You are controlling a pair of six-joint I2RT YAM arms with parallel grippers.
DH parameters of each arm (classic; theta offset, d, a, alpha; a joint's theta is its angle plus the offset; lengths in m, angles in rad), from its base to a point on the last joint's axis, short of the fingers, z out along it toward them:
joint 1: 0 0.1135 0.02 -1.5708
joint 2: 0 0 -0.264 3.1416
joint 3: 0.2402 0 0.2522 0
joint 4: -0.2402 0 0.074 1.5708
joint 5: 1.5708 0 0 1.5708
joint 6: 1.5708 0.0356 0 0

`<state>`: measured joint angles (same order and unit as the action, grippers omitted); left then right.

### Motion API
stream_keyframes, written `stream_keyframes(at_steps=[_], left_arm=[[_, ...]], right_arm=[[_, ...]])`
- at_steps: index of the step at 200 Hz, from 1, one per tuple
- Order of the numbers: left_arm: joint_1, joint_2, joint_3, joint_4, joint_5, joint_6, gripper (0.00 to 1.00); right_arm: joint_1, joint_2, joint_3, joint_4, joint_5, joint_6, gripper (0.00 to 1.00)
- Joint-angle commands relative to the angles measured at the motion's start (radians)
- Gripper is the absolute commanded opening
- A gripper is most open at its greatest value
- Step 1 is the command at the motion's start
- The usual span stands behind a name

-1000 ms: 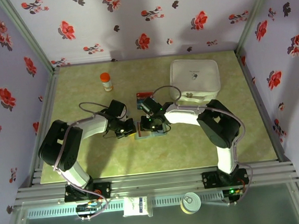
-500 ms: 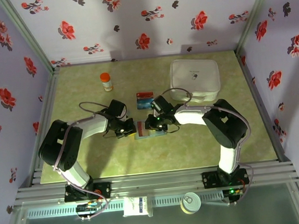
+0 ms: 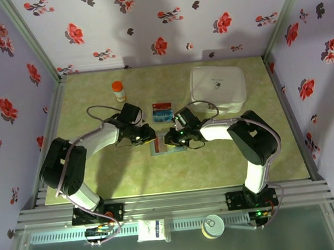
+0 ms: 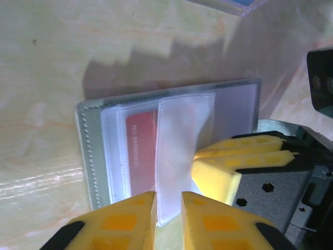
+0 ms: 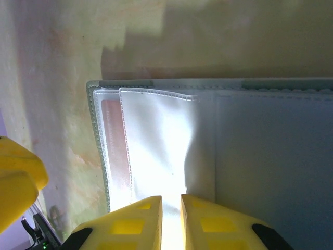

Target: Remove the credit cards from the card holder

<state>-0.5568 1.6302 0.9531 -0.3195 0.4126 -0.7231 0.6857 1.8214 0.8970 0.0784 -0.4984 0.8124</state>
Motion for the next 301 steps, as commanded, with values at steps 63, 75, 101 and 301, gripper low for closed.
stream_keyframes(at_steps=[63,75,101,301], left_arm=[[-0.031,0.104,0.025,0.044,0.021,-0.031,0.3],[-0.031,0.11,0.024,0.046,0.02,-0.031,0.3],[-0.035,0.12,0.026,0.054,0.028,-0.035,0.3],[-0.048,0.091,0.03,0.113,0.074,-0.078,0.19]], right_arm=[[-0.049,0.042,-0.079,0.154,-0.105,0.032,0.14],[-0.055,0.046,-0.088,0.173,-0.116,0.039,0.14],[-0.064,0.054,-0.094,0.19,-0.13,0.044,0.13],[-0.075,-0.105,-0.129,0.201,-0.121,0.066,0.17]])
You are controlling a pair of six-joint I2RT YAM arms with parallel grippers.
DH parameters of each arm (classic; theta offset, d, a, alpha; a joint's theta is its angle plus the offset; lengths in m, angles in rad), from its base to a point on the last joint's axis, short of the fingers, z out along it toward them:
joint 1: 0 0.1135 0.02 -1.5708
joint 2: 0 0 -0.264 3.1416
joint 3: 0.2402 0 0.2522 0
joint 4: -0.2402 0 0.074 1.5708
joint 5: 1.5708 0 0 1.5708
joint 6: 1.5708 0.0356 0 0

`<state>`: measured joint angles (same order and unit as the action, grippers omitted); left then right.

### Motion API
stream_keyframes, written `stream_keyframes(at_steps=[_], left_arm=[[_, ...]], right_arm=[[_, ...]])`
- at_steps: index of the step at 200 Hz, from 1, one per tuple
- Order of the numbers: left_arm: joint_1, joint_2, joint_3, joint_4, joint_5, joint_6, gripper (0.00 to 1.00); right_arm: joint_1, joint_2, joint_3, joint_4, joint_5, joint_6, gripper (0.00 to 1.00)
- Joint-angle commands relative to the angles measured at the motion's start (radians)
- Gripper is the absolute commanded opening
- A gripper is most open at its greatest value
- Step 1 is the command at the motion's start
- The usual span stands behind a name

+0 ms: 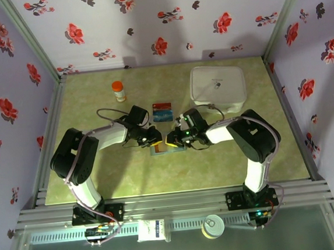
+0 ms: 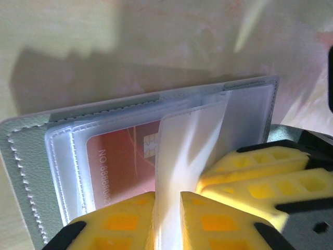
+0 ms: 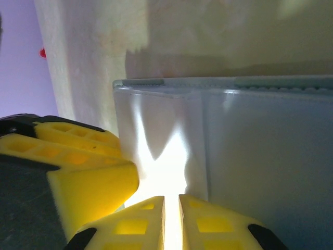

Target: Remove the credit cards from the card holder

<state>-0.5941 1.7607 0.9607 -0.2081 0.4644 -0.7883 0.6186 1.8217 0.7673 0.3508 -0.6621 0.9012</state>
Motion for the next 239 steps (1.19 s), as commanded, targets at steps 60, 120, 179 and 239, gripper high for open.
stream_keyframes(at_steps=[60,120,179,239], left_arm=[[-0.055,-0.021,0.087,-0.015,0.026,-0.02,0.22],[-0.127,0.095,0.189,-0.008,0.032,-0.031,0.37],[-0.148,0.153,0.23,-0.003,0.033,-0.034,0.46],[-0.127,0.07,0.194,-0.033,0.002,-0.009,0.45]], right_arm=[[-0.042,-0.348,0.034,-0.38,0.199,-0.132,0.18],[-0.091,-0.521,0.015,-0.51,0.272,-0.162,0.22],[-0.1,-0.552,0.014,-0.542,0.274,-0.163,0.25],[-0.096,-0.47,0.024,-0.49,0.229,-0.128,0.24]])
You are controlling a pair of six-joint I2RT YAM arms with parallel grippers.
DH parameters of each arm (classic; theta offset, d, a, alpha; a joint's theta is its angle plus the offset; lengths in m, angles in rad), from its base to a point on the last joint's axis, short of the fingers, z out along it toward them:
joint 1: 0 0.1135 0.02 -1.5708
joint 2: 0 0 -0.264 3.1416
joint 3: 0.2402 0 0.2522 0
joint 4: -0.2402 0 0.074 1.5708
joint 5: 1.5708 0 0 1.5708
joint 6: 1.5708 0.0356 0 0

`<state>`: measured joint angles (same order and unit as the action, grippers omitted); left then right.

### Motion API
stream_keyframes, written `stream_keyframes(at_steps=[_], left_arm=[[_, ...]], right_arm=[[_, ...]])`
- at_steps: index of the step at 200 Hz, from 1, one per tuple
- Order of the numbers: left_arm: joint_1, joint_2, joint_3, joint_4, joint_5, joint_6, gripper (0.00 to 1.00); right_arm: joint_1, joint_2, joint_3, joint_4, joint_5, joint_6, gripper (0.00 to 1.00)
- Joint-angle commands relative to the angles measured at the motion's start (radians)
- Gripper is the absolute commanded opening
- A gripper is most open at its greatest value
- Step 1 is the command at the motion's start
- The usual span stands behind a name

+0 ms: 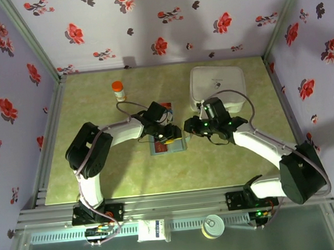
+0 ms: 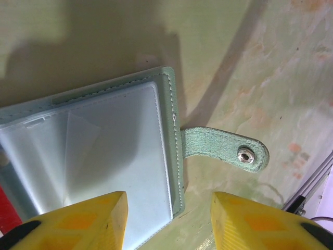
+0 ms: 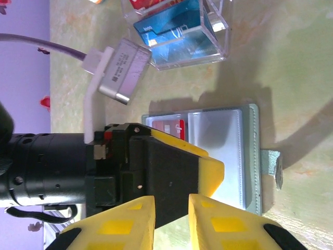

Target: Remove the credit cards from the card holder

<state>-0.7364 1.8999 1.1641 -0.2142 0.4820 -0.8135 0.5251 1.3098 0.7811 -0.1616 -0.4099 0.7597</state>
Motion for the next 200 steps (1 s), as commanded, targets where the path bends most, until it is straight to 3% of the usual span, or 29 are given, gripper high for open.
stream_keyframes(at_steps=[1,73,111,200], left_arm=[[0.016,-0.072,-0.011,-0.027,-0.016,0.017,0.45],[0.113,-0.232,-0.157,-0.054,-0.051,0.05,0.39],[0.166,-0.291,-0.255,-0.055,-0.058,0.068,0.31],[0.203,-0.262,-0.307,-0.027,-0.033,0.096,0.1]], right_arm=[[-0.001,0.044,0.011,0.023,-0.023,0.013,0.24],[0.085,0.221,0.117,0.037,-0.033,0.025,0.23],[0.149,0.329,0.193,0.031,-0.027,0.033,0.22],[0.194,0.479,0.289,0.018,-0.045,0.052,0.21]])
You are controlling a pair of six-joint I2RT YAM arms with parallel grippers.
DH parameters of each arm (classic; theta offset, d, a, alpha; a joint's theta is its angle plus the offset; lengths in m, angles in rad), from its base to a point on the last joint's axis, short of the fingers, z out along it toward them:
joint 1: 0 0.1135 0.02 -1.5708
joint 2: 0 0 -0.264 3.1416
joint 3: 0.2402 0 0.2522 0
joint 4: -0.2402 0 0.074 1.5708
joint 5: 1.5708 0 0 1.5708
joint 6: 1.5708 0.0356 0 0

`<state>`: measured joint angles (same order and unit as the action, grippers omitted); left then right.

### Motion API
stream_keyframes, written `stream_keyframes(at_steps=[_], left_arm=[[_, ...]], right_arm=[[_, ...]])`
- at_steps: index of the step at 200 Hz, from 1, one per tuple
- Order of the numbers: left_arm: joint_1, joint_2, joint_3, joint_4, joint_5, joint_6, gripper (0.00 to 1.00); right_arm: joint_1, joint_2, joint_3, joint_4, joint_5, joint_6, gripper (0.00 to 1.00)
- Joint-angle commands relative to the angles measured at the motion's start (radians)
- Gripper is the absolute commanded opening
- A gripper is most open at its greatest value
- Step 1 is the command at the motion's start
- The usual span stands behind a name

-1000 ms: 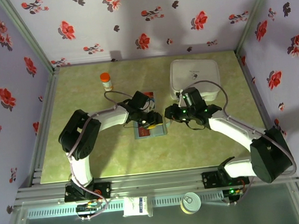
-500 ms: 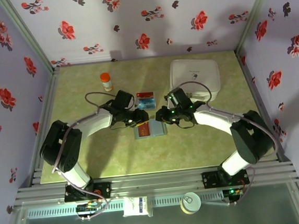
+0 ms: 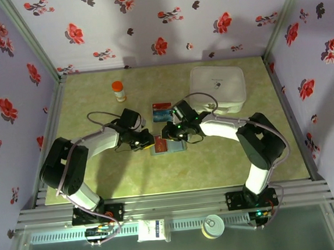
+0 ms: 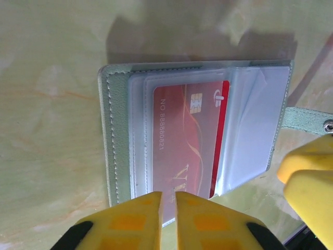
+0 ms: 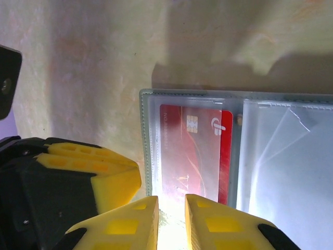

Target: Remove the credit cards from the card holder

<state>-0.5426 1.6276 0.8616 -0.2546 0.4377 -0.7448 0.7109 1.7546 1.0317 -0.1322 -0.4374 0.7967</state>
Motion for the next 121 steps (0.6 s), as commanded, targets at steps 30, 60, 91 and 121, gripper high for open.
stream_keyframes(at_steps=[30,60,91,121], left_arm=[[0.01,0.042,0.012,0.02,0.017,0.032,0.06],[0.01,0.063,0.019,0.021,0.02,0.037,0.04],[0.01,0.079,0.017,0.021,0.02,0.042,0.03],[0.012,0.089,0.011,0.003,0.005,0.041,0.02]], right_arm=[[0.013,0.062,0.05,-0.009,-0.024,0.016,0.21],[0.014,0.088,0.055,-0.004,-0.031,0.016,0.21],[0.015,0.108,0.061,-0.001,-0.034,0.016,0.22],[0.015,0.124,0.065,-0.005,-0.038,0.013,0.24]])
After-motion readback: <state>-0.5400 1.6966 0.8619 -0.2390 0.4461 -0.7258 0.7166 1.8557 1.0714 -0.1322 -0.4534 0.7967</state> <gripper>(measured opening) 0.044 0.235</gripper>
